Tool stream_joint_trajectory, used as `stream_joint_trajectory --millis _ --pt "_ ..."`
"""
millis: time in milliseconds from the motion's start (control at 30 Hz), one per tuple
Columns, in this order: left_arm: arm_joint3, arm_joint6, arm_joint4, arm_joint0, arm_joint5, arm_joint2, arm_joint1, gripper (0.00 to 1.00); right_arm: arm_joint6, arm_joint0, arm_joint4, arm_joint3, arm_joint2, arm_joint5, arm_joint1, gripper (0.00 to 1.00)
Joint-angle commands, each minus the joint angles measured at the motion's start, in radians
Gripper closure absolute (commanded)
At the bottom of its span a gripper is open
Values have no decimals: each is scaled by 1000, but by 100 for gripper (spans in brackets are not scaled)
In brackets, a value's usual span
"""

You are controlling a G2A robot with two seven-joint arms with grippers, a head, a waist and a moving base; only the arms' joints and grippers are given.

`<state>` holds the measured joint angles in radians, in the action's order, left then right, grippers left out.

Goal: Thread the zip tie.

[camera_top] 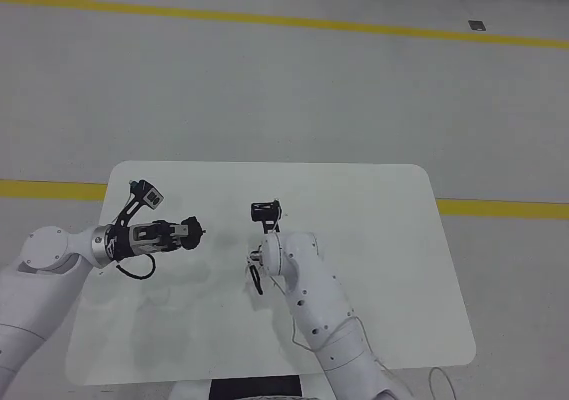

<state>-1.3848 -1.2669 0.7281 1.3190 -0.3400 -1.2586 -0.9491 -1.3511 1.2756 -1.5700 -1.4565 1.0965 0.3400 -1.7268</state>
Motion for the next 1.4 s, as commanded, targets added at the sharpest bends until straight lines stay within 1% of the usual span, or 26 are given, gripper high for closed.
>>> stream_joint_trajectory --millis 0,267,300,467,700,1100,1167,1233,1367 --pt "0 0 0 0 0 0 0 100 0 1 0 9 -1 0 -2 62" --pt "0 0 0 0 0 0 0 100 16 -1 0 42 13 0 -12 65" --pt "0 0 0 0 0 0 0 100 19 -1 0 46 15 0 -13 67" --pt "0 0 0 0 0 0 0 100 41 -8 0 74 30 0 -18 71" --pt "0 0 0 0 0 0 0 100 57 -23 0 109 41 0 -24 73" --pt "0 0 0 0 0 0 0 100 71 -34 0 141 53 0 -34 80" --pt "0 0 0 0 0 0 0 100 70 -35 0 144 54 0 -35 85" --pt "0 0 0 0 0 0 0 100 71 -36 0 147 55 0 -35 87" --pt "0 0 0 0 0 0 0 100 72 -39 0 154 56 0 -36 87"
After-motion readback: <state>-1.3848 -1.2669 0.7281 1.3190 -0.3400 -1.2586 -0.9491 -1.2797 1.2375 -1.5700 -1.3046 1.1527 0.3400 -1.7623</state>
